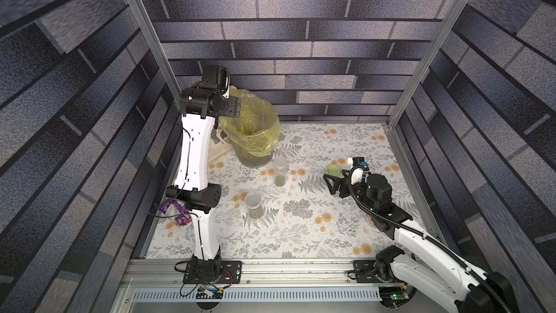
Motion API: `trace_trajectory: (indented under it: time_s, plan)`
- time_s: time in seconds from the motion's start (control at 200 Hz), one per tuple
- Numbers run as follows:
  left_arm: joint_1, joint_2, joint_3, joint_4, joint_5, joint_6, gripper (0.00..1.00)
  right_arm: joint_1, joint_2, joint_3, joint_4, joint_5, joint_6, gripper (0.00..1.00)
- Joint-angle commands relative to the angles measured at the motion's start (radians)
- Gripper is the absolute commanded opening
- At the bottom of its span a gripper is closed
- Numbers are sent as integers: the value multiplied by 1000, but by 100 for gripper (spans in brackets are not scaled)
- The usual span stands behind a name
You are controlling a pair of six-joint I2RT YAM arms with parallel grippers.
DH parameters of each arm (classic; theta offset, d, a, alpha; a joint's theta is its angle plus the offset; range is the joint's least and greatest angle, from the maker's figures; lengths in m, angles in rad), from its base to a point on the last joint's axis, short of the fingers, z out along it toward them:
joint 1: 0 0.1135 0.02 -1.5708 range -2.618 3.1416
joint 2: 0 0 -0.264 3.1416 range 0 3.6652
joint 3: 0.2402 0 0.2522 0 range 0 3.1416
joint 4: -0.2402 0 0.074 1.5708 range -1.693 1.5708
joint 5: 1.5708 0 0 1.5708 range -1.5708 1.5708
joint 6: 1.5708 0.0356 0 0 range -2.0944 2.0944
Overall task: Empty moldy mung beans from jars
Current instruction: Pour the moldy mung beans from the jar into the trash bin.
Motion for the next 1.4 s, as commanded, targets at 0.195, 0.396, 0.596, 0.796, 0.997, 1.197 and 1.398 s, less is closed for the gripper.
trace_trajectory:
  time_s: [0.195,0.396,0.596,0.796,0.997,1.197,1.398]
  plan:
    - [-27,18,88,-85,238,-63,54,3,-12,-11,-4,22,-15,100]
    - [-92,-44,-53,-20,33,45,55,1,-21,-11,-9,38,-21,100]
    - [-39,-19,17,-47,253,-41,55,2,-7,-10,6,8,-16,100]
    - [36,-54,24,32,570,-125,55,2,-7,-3,32,-44,9,100]
    - [10,-124,-102,170,702,-111,54,-3,-13,48,42,-29,114,100]
    - [-75,-326,-460,446,671,-61,53,-8,-65,49,120,-94,152,100]
    - [-121,-635,-1005,891,638,-95,54,-14,-51,87,164,-172,241,96]
